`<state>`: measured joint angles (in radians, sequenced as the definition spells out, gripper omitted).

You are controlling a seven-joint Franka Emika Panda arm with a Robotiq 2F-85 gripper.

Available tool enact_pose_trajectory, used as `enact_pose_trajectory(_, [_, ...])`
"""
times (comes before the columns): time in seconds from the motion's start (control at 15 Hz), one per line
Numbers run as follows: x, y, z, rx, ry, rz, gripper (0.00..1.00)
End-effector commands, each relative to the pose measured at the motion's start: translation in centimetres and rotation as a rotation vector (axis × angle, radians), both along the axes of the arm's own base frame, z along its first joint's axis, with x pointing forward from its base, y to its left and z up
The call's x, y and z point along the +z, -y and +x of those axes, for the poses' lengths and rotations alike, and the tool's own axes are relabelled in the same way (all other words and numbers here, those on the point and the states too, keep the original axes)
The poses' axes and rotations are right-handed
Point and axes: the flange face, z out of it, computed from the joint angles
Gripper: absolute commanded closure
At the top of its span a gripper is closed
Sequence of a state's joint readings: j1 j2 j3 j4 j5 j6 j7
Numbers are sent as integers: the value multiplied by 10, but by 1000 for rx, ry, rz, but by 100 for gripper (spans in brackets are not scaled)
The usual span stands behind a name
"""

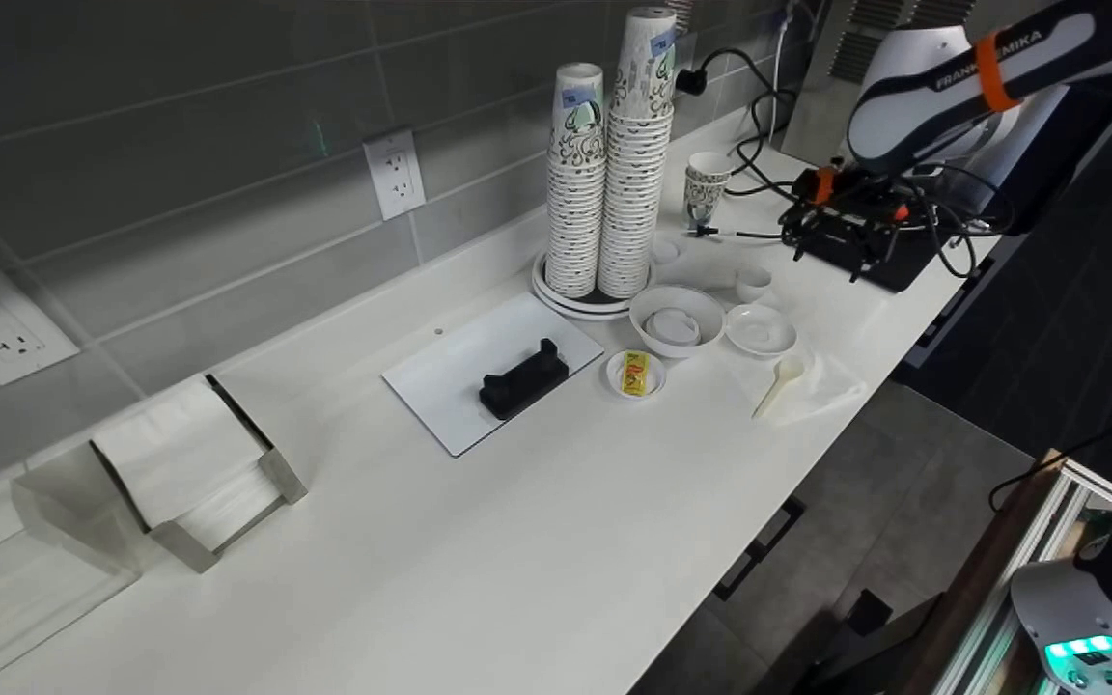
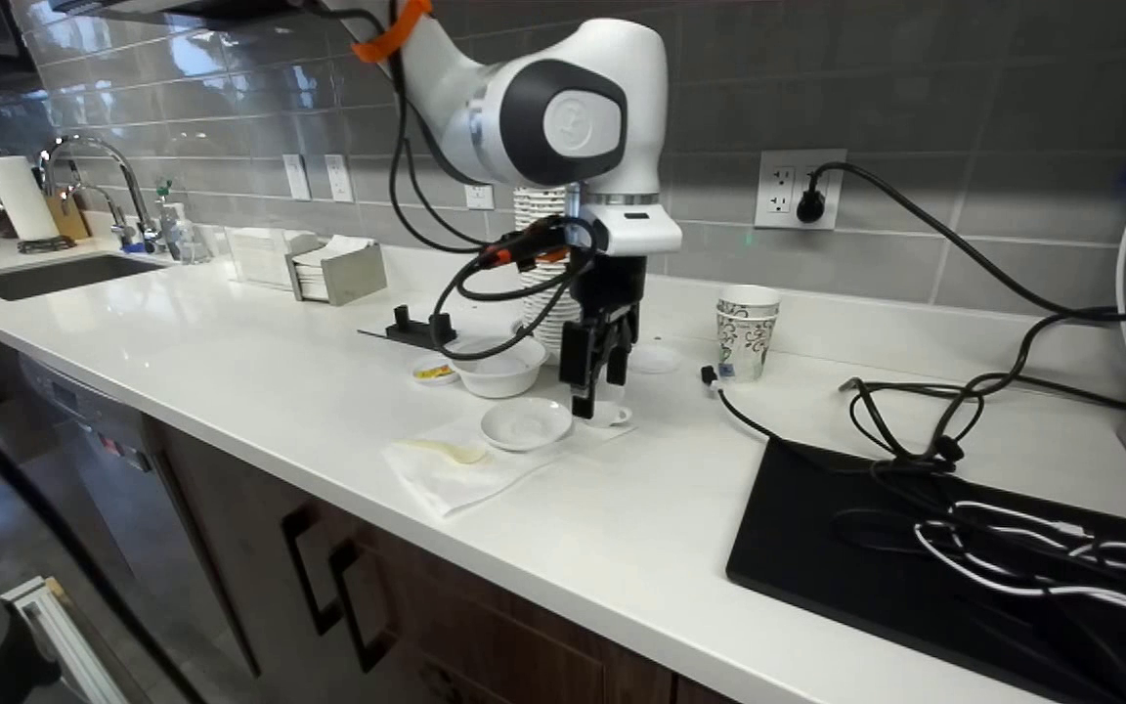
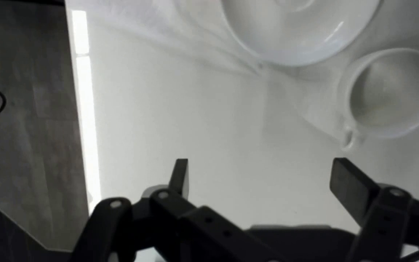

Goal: Pick up the white tea cup and put it on the kitchen counter

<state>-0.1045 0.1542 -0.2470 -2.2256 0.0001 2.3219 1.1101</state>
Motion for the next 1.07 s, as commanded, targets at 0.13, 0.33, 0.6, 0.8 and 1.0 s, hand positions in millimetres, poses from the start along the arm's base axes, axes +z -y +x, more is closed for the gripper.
enact_pose_trajectory(0.13, [18,-47,-72,310,-40,-65,0])
enact_pose_trajectory(0.33, [26,-48,-107,471,-71,-32,0])
enact_pose_trajectory(0.6, [34,-28,-144,677,-127,39,0])
enact_pose_trajectory(0.8, [31,-22,-139,669,-132,63,0])
enact_pose_trajectory(1.0, [33,-20,-145,700,-132,72,0])
